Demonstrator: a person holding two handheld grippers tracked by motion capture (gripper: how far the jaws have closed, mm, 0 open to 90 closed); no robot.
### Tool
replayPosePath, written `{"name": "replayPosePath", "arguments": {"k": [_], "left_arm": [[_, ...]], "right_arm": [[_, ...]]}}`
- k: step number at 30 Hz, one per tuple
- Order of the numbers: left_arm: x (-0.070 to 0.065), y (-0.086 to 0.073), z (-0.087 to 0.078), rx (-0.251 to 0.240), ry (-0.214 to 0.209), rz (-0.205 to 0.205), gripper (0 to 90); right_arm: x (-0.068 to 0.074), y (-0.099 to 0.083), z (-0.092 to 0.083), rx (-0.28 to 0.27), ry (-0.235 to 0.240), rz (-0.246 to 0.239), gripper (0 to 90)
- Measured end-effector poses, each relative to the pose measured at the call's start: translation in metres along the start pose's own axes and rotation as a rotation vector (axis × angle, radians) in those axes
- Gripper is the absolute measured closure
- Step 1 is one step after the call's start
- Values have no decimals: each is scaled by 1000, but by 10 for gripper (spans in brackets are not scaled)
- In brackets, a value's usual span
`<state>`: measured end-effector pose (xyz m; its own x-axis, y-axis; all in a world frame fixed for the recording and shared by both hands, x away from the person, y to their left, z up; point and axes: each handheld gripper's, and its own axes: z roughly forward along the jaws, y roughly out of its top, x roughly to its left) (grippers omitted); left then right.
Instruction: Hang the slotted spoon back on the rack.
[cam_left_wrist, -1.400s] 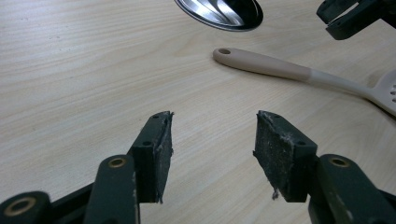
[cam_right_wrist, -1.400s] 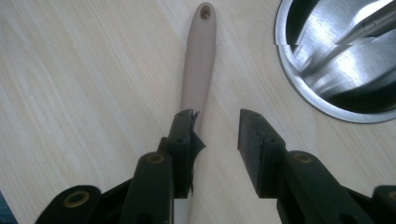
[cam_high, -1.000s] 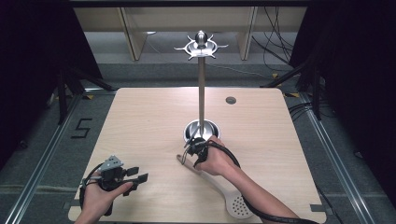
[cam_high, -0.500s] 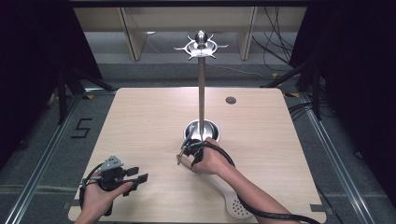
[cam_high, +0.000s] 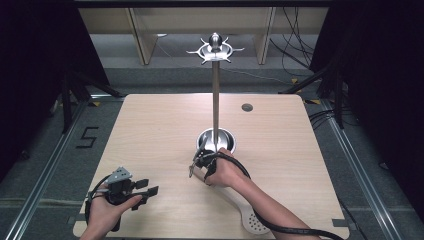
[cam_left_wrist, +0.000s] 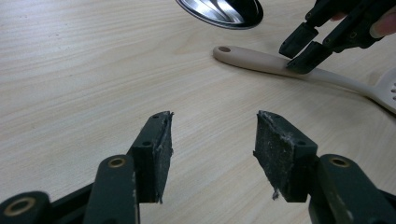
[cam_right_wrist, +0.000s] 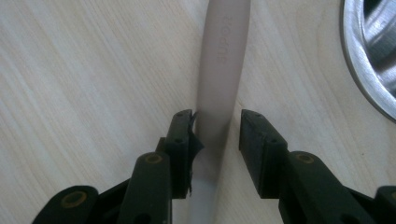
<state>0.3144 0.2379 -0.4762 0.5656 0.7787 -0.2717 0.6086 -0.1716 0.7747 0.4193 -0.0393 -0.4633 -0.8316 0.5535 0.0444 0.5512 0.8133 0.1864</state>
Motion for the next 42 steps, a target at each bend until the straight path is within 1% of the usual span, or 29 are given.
{"name": "replayPosePath", "arguments": {"k": [3,4,8,9,10,11,14,16,17,19,20,21,22,23,24,25,26,28,29,30,32,33,34,37,38,39,40,41,42], "left_arm": [[0,0,0,-1,2,-4,452],[0,0,0,-2,1,4,452],[0,0,0,-1,1,4,452],[0,0,0,-1,1,1,452],[0,0,0,0,0,4,452],[0,0,0,-1,2,-4,452],[0,0,0,0,-2,3,452],[0,0,0,0,-1,-1,452],[0,0,0,0,-1,-2,451],[0,0,0,1,-2,2,452],[0,0,0,1,-1,3,451],[0,0,0,2,-1,-1,452],[0,0,0,2,-1,0,451],[0,0,0,1,-2,3,452],[0,0,0,2,-1,2,452],[0,0,0,2,0,2,451],[0,0,0,1,4,-3,451],[0,0,0,0,4,-2,452],[0,0,0,0,5,-3,452],[0,0,0,-1,4,-3,452],[0,0,0,1,0,-3,452],[0,0,0,-2,3,-7,452],[0,0,0,0,2,-8,452],[0,0,0,-2,7,-6,452],[0,0,0,0,6,-3,452],[0,0,0,0,3,-3,452],[0,0,0,1,2,-3,452],[0,0,0,-2,3,-3,451],[0,0,0,0,3,-4,451]], "right_arm": [[0,-2,-2,19,1,17,661],[0,-3,-2,28,0,-1,666],[0,-5,-3,45,3,-2,667],[1,-6,-2,55,5,28,671],[1,-6,-2,55,5,28,671],[1,-6,-1,63,14,35,680],[0,-6,3,66,14,7,692],[0,-7,4,70,21,7,701],[0,-7,5,72,9,-6,707],[0,-7,5,70,9,-5,710],[0,-7,5,69,9,1,713],[0,-7,5,70,24,9,716],[1,-8,4,71,12,22,719],[0,-9,5,57,37,31,729],[-1,-10,6,51,33,28,731],[1,-10,4,62,29,47,731],[1,-10,4,62,29,47,731],[2,-11,1,53,20,56,732],[0,-13,0,35,13,26,732],[0,-14,-1,12,32,39,732],[-1,-16,-8,-6,21,37,733],[-1,-18,-11,-29,20,46,733],[-2,-19,-15,-38,20,51,733],[-6,-25,-27,-82,19,40,733],[-6,-27,-30,-105,4,50,734],[-6,-29,-34,-101,-8,54,734],[-6,-31,-38,-121,11,62,734],[-5,-36,-45,-155,12,76,734],[-5,-36,-45,-155,12,76,734]]}}
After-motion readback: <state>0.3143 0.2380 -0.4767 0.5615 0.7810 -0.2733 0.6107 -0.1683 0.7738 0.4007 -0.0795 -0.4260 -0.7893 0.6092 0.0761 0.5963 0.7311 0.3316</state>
